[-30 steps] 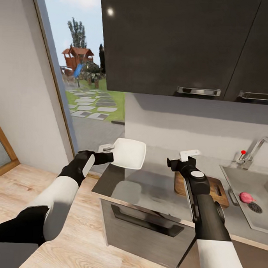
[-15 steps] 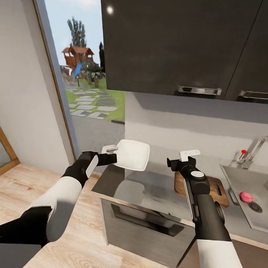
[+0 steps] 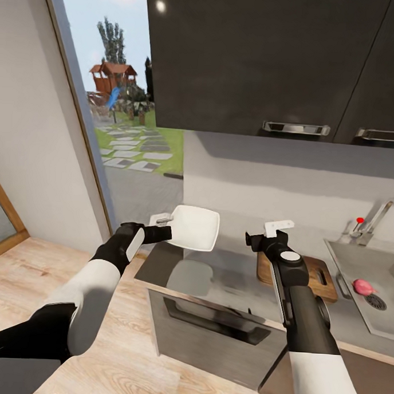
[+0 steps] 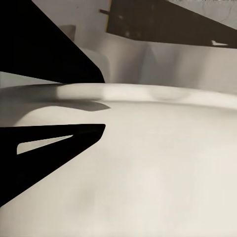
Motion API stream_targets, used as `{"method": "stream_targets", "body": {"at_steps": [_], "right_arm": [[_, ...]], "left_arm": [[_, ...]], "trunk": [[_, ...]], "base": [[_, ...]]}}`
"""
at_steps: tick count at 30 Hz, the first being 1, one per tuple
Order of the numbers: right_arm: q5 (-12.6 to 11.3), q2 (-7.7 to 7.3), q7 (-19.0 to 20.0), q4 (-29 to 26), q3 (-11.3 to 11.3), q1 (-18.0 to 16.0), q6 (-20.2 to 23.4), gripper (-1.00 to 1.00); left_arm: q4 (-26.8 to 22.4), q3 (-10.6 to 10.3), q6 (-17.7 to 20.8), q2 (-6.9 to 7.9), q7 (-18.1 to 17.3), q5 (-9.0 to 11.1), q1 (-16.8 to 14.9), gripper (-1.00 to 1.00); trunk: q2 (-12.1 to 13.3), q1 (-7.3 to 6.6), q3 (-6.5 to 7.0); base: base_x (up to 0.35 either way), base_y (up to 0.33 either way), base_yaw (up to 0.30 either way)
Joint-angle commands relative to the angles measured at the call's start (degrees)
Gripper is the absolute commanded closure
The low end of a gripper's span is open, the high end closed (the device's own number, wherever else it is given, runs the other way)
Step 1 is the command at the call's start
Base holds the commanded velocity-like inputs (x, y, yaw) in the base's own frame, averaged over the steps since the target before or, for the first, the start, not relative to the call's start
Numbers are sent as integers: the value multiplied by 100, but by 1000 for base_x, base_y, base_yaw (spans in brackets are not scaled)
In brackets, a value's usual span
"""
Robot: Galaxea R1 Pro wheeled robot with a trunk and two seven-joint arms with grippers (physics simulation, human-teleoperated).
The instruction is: In the kitchen, take the Vidalia onion out of the sink, dice it on the chopping board with the paring knife, put the diced onion into the bowl on the countertop, then place both the paring knife and the chopping board into the sink.
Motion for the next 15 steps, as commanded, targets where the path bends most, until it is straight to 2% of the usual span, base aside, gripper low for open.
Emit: {"method": "stream_targets", "body": {"at_steps": [1,15], "right_arm": [[62,5,57,-8,-11,-6,23,-100],[60,5,57,-7,-10,-6,23,-100]], "left_arm": [[-8,43,46,-7,-14,26,-6,100],[-16,38,16,-21,-12,17,-6,100]], "trunk": [[-14,3,-21],[-14,3,-72]], "base": [[0,0,0],[0,0,0]]}}
